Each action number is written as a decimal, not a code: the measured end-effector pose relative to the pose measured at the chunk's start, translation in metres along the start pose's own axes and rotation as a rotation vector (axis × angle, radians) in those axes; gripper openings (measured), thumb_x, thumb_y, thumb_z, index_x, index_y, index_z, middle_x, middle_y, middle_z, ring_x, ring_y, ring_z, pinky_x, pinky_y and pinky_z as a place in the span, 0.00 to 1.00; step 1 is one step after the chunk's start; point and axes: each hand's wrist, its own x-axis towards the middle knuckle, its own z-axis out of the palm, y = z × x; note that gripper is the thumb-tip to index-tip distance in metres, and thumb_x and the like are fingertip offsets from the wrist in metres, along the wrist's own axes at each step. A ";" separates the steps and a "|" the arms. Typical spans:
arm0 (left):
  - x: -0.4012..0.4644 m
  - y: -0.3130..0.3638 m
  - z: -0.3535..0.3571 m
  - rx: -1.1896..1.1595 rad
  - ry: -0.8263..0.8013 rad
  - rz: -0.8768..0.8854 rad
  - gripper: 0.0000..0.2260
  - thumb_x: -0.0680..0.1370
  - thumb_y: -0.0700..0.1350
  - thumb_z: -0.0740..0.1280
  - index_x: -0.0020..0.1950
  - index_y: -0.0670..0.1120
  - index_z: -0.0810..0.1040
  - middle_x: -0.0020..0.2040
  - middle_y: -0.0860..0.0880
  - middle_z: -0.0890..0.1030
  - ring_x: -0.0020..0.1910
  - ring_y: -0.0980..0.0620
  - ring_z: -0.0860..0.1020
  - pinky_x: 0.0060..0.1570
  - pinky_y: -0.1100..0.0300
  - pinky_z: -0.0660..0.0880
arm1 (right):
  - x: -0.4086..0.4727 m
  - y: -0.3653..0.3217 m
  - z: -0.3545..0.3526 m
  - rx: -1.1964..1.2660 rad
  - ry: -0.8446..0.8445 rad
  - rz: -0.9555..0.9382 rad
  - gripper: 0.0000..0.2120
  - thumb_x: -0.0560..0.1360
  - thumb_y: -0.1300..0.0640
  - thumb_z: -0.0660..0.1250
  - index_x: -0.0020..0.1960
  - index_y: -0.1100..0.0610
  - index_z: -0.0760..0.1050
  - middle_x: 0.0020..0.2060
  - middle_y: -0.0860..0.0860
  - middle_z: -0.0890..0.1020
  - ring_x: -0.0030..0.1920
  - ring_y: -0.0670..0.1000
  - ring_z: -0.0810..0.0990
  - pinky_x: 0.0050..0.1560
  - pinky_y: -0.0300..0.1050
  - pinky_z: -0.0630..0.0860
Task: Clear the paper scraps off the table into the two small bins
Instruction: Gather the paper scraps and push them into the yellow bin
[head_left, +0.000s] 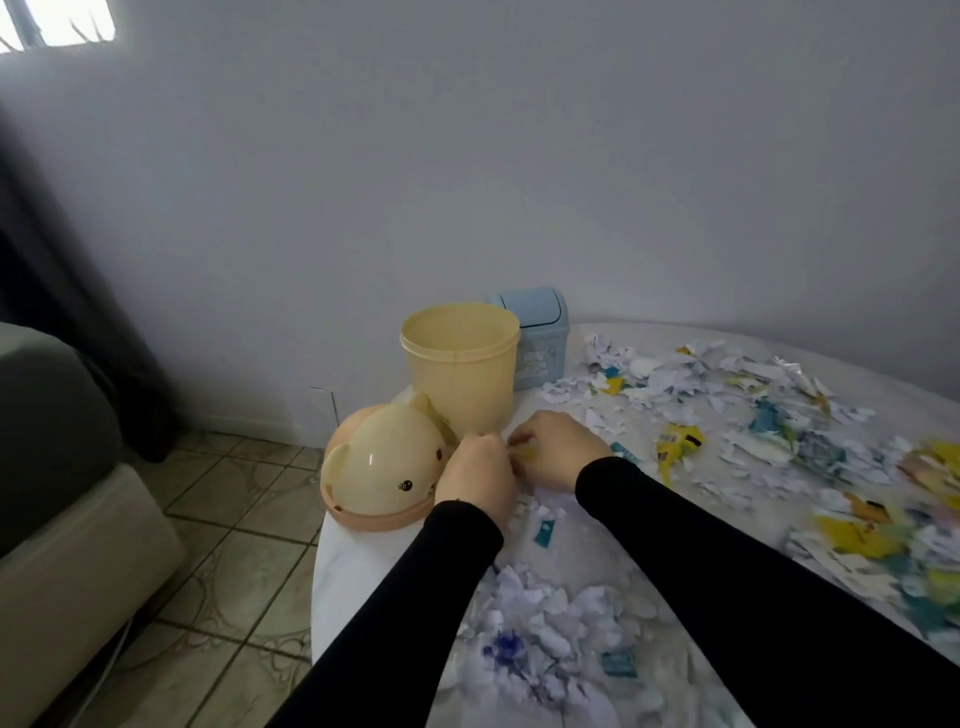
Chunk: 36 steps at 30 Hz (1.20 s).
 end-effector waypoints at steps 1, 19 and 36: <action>0.000 0.001 0.002 0.027 -0.025 0.007 0.11 0.80 0.37 0.56 0.57 0.40 0.76 0.58 0.40 0.77 0.57 0.42 0.76 0.42 0.64 0.70 | -0.001 0.002 0.000 0.008 0.006 -0.003 0.18 0.74 0.44 0.66 0.57 0.52 0.81 0.59 0.50 0.80 0.56 0.52 0.79 0.57 0.45 0.75; 0.015 0.001 -0.014 -0.185 0.344 -0.060 0.15 0.77 0.40 0.62 0.62 0.36 0.71 0.65 0.41 0.64 0.62 0.46 0.68 0.63 0.63 0.63 | -0.006 0.000 -0.022 0.011 0.282 0.000 0.07 0.71 0.56 0.63 0.47 0.57 0.77 0.45 0.54 0.80 0.45 0.55 0.77 0.43 0.43 0.74; 0.053 0.024 -0.104 -0.492 0.538 0.313 0.20 0.74 0.29 0.56 0.59 0.43 0.79 0.56 0.53 0.74 0.50 0.57 0.74 0.46 0.83 0.65 | 0.038 -0.041 -0.090 0.419 0.753 -0.202 0.07 0.77 0.55 0.64 0.51 0.55 0.78 0.45 0.50 0.72 0.42 0.47 0.72 0.44 0.37 0.68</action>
